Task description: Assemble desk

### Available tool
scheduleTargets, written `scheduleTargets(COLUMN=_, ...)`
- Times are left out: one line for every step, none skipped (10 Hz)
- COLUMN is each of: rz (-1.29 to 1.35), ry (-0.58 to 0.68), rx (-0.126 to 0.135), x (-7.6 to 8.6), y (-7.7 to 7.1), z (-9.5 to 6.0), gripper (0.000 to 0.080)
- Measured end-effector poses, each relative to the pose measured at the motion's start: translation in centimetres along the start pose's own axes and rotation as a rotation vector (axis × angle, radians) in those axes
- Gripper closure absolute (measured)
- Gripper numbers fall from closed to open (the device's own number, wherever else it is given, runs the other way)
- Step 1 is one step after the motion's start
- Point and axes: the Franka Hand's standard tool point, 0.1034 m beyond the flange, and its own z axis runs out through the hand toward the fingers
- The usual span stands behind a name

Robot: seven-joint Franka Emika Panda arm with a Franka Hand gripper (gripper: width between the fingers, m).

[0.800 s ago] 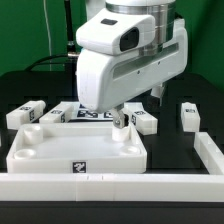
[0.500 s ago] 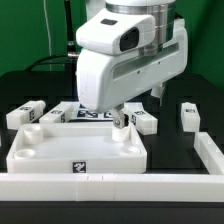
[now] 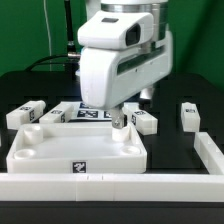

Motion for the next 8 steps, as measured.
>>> scheduleTargets(rz=-0.048, ry=-0.001, rx=0.0, x=-0.9, y=-0.7, z=0.3, gripper=0.015)
scheduleTargets(rz=-0.077, ry=-0.001, rx=0.0, x=-1.4, y=-0.3, z=0.3, gripper=0.015)
scheduleTargets(rz=-0.058, ry=-0.006, rx=0.013, x=-1.5, y=-0.2, z=0.2, gripper=0.015)
scheduleTargets(rz=-0.059, ry=-0.006, rx=0.014, x=-1.5, y=-0.3, z=0.3, gripper=0.015)
scheduleTargets(rz=-0.059, ry=-0.006, rx=0.015, x=-1.5, y=-0.3, z=0.4, gripper=0.015)
scheduleTargets(rz=-0.06, ry=-0.006, rx=0.016, x=-1.5, y=-0.3, z=0.4, gripper=0.015)
scheduleTargets(rz=-0.07, ry=-0.008, rx=0.018, x=-1.8, y=-0.4, z=0.6, gripper=0.015)
scheduleTargets(rz=-0.302, ry=0.014, rx=-0.038, x=-3.6, y=-0.2, z=1.1, gripper=0.015)
